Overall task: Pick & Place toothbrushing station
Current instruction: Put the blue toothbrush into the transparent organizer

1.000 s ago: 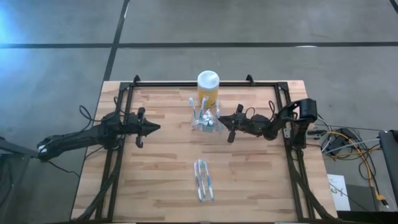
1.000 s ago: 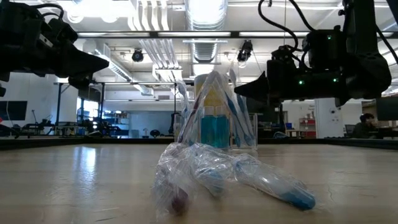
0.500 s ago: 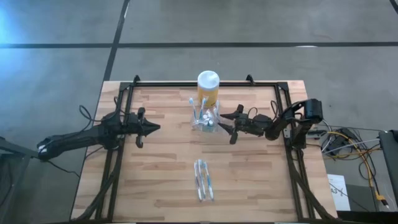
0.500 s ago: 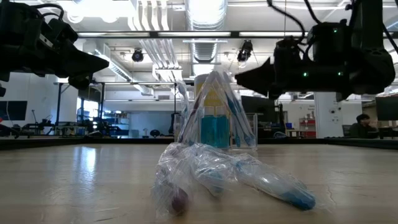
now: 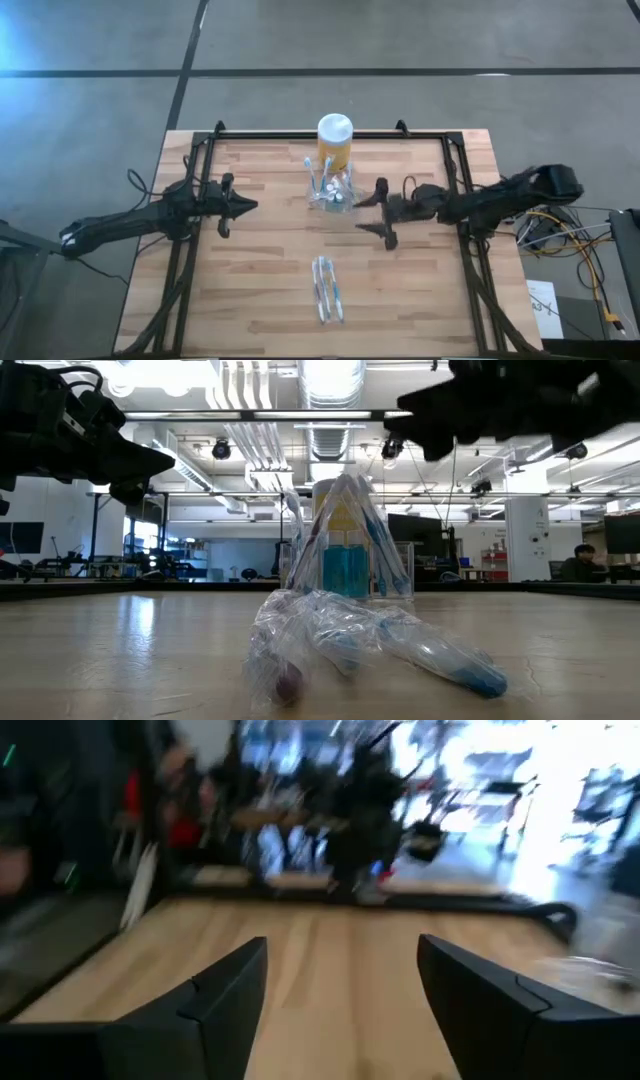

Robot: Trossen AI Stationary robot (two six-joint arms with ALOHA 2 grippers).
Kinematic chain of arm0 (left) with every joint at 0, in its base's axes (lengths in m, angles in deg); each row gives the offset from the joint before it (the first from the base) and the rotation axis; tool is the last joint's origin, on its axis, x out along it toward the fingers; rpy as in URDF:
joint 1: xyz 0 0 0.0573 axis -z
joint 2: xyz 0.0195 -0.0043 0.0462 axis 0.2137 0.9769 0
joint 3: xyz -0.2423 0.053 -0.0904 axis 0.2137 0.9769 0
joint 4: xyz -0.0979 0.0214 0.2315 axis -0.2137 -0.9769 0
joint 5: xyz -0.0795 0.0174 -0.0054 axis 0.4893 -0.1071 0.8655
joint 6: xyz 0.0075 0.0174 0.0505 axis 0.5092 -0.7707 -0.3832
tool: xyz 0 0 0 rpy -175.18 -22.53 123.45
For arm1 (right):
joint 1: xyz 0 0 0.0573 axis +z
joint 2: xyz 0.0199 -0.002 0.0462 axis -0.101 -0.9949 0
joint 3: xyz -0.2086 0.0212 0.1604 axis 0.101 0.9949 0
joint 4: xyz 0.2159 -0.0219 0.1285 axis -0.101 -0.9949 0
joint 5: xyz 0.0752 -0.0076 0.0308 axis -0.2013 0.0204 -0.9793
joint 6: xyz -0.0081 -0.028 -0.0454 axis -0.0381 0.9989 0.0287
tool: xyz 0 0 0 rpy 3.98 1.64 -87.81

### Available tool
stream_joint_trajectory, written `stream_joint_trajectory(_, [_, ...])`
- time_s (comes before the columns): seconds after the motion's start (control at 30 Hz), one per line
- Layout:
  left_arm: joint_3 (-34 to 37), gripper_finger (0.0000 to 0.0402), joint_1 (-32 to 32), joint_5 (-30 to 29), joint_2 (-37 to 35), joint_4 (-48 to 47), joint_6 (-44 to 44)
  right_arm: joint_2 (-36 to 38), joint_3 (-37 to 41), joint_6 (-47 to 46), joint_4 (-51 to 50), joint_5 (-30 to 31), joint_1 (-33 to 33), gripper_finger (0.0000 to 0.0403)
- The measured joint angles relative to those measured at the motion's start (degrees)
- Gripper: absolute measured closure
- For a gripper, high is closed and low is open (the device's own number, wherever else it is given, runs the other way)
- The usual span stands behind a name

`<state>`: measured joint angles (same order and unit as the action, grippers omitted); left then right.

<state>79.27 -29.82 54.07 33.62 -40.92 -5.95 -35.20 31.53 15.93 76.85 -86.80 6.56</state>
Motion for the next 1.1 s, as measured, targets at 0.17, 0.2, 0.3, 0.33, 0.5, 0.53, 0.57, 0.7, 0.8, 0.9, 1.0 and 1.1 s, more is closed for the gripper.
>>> stream_joint_trajectory(0.17, [0.0,0.0376,0.0,0.0,0.0,0.0,-0.5,3.8,-8.6,5.4,-21.5,0.0,7.4,0.0192])
stream_joint_trajectory(0.2, [0.0,0.0376,0.0,0.0,0.0,0.0,-0.6,3.8,-10.0,6.1,-23.3,0.0,8.8,0.0201])
stream_joint_trajectory(0.3, [0.0,0.0376,0.0,0.0,0.0,0.1,-0.8,2.7,-13.5,7.6,-25.8,0.4,12.3,0.0233])
stream_joint_trajectory(0.33, [0.0,0.0376,0.0,0.0,0.0,0.1,-0.8,2.3,-14.2,7.6,-26.6,0.6,13.2,0.0244])
stream_joint_trajectory(0.5, [-0.2,0.0376,0.0,0.0,0.0,-0.4,-1.5,-0.6,-18.0,3.8,-31.7,7.5,16.2,0.0300])
stream_joint_trajectory(0.53, [-0.2,0.0376,0.0,0.1,0.0,-0.5,-1.5,-1.3,-18.6,2.5,-32.6,8.6,16.5,0.0311])
stream_joint_trajectory(0.57, [-0.2,0.0376,0.0,0.3,0.1,-0.4,-1.5,-2.0,-19.0,0.9,-33.9,9.4,16.7,0.0322])
stream_joint_trajectory(0.7, [-0.6,0.0376,0.0,0.4,-0.1,-0.3,-1.5,-5.1,-20.7,-6.9,-36.2,9.7,16.7,0.0365])
stream_joint_trajectory(0.8, [-0.7,0.0376,0.0,0.4,-0.1,-0.4,-0.9,-7.9,-21.8,-11.7,-36.1,9.8,17.4,0.0389])
stream_joint_trajectory(0.9, [-0.7,0.0376,0.0,0.5,-0.1,-0.4,-0.7,-10.7,-22.9,-16.3,-36.3,10.6,18.8,0.0393])
stream_joint_trajectory(1.0, [-0.5,0.0376,0.0,0.5,-0.1,-0.4,-0.8,-13.2,-25.0,-18.9,-39.1,11.3,20.6,0.0394])
stream_joint_trajectory(1.1, [-0.3,0.0376,0.0,0.5,-0.1,-0.8,-0.7,-15.2,-27.6,-21.5,-44.5,15.2,22.5,0.0394])
